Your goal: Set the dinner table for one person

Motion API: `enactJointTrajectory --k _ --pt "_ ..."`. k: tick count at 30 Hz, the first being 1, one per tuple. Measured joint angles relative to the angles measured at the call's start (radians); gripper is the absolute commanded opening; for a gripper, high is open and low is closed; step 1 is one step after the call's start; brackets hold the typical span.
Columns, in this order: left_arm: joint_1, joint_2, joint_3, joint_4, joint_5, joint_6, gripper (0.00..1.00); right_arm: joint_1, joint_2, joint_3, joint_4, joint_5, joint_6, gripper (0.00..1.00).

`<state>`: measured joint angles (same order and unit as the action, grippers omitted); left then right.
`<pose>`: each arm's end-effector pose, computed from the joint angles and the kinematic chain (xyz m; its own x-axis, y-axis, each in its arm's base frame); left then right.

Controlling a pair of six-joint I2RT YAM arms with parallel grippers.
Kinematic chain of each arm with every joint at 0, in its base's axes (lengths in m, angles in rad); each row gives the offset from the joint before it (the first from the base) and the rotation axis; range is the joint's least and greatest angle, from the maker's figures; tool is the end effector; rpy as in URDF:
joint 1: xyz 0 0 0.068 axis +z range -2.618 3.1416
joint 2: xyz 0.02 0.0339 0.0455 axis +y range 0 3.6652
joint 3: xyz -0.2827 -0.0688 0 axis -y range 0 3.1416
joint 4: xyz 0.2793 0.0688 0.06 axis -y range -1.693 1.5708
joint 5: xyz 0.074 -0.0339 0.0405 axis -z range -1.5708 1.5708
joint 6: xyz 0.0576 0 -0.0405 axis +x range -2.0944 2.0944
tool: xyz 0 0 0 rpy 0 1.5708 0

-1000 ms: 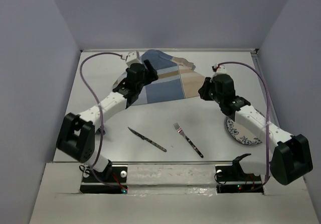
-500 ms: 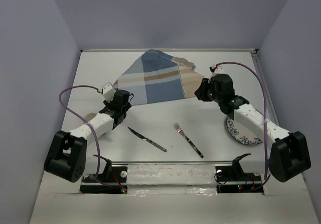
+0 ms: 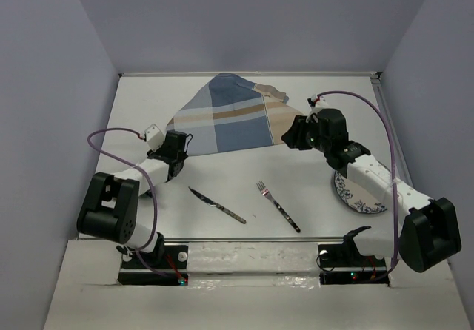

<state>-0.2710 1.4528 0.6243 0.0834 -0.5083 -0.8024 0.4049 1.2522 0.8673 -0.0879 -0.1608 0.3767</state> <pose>0.3073 -0.0563 0.1447 -0.3744 -0.5479 -0.7481 -0.5468 0.7820 -0.2992 0.2991 0.1382 0.2731 -0.5804 0.1463 -0.8011 -0.3294 0.8574 0.3953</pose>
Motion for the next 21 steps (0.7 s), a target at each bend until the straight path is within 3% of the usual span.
enactJointTrajectory --k 8,11,18,21 --pt "0.011 0.066 0.066 0.005 -0.007 0.001 0.6 0.0 0.0 0.003 -0.002 0.014 -0.004 0.47" --pt "0.013 0.083 0.075 0.011 -0.009 0.001 0.53 -0.002 0.002 0.003 -0.001 0.016 -0.005 0.48" --pt "0.018 0.119 0.076 0.024 -0.009 0.008 0.48 -0.054 0.09 0.021 0.0 0.058 -0.002 0.59" --pt "0.018 0.121 0.076 0.031 -0.008 0.011 0.4 -0.1 0.153 0.039 -0.001 0.097 0.004 0.67"
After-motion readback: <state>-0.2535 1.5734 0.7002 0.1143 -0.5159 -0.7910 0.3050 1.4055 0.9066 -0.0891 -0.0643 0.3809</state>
